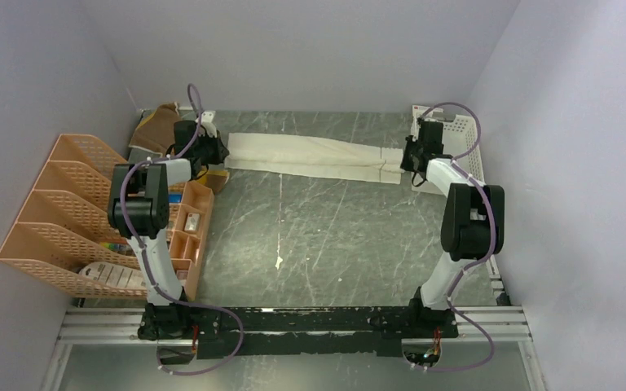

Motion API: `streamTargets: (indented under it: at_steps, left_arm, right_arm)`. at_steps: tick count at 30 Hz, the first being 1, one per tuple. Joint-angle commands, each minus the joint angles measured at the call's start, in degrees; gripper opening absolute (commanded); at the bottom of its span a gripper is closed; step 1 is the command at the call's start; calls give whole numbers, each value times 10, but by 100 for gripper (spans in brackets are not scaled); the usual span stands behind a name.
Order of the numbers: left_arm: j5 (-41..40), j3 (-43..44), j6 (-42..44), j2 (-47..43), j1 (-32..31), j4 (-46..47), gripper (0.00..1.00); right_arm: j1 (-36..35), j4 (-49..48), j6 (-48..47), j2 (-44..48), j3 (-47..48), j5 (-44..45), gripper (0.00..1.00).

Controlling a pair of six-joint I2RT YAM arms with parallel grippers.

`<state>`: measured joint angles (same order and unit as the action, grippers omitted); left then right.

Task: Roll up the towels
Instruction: Fold the towel at the center of the board.

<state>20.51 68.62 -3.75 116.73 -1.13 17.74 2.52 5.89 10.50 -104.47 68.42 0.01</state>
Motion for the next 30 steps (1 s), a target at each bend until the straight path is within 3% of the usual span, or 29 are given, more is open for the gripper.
streamTargets:
  at_steps: [1,4,6,7,9,10,13,19,26,30]
  left_arm:
    - [6,-21,-1,-49,-2,39,16]
    - [15,-31,3,-72,-1,42,36]
    - [12,-33,8,-92,-1,38,49]
    - [6,-35,9,-104,-1,40,61]
    - [0,-46,10,-133,-1,60,97]
    - [-8,-48,10,-143,0,66,100]
    - [-6,16,11,-117,9,-10,99]
    - [127,308,26,94,27,-341,99]
    - [194,326,28,168,27,-368,82]
    - [207,348,40,200,27,-402,78]
  right_arm:
    - [0,-43,19,55,-35,11,32]
    - [0,-74,25,88,-68,16,58]
    - [0,-87,28,105,-80,21,67]
    - [0,-89,28,110,-81,23,70]
    - [0,-94,28,119,-82,22,71]
    - [0,-97,28,121,-81,19,72]
    - [-1,-99,33,119,-71,3,73]
    - [-23,-62,28,74,-24,-8,74]
    - [-39,-59,20,61,-15,-11,74]
    - [-40,-59,21,58,-12,-20,74]
